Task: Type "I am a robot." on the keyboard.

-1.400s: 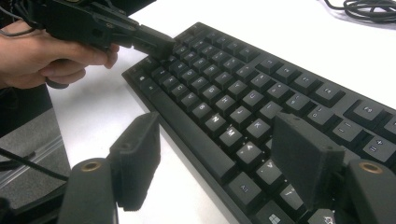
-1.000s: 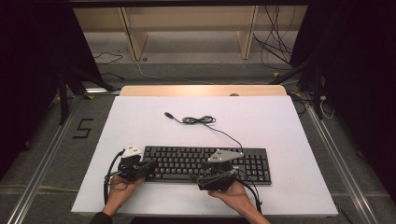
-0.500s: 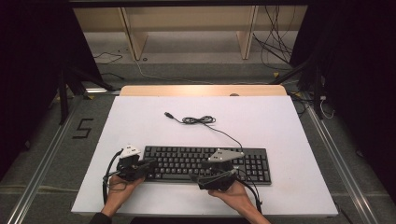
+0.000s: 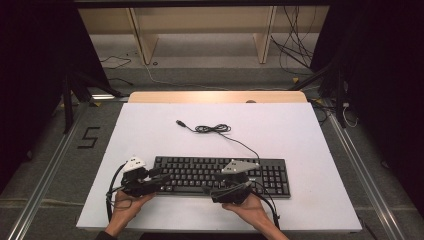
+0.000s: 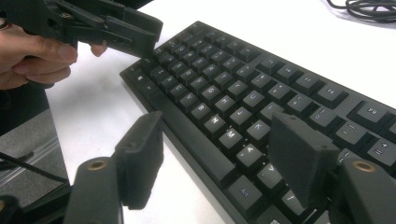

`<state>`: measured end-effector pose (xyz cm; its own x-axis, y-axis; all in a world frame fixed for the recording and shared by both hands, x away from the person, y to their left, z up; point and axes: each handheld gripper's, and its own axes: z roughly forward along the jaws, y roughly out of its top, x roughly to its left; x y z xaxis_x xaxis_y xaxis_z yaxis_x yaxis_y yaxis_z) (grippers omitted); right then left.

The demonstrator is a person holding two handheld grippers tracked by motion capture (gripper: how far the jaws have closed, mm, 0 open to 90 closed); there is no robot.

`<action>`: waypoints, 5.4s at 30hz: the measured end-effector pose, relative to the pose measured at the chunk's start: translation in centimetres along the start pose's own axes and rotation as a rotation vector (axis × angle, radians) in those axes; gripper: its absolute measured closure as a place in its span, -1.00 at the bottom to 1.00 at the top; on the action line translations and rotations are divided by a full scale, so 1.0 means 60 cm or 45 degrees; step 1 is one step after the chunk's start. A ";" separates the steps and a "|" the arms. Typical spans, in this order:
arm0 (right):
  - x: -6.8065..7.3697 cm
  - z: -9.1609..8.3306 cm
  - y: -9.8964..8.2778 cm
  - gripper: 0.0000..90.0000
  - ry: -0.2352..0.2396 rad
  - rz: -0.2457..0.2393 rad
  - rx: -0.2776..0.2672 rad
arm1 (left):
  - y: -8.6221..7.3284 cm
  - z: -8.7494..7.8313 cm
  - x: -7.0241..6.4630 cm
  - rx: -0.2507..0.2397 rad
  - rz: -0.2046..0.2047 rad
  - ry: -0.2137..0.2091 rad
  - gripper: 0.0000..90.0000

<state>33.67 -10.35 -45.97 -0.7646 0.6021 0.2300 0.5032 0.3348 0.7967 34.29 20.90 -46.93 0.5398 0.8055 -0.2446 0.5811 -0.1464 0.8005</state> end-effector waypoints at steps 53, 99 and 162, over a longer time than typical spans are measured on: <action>0.003 0.047 -0.008 1.00 -0.034 -0.050 0.154 | -0.010 -0.030 -0.032 -0.125 0.015 -0.092 -0.37; -0.013 0.014 -0.004 0.09 0.004 0.040 0.042 | 0.003 -0.014 -0.023 -0.103 0.003 -0.026 -0.36; -0.022 -0.038 -0.006 -0.29 -0.039 0.056 -0.076 | 0.040 0.101 -0.032 0.202 0.140 0.003 0.97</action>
<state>33.59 -12.93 -45.29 -0.7291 0.6375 0.2492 0.5106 0.2640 0.8183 38.31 15.51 -47.84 0.6038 0.7811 -0.1591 0.6077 -0.3218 0.7261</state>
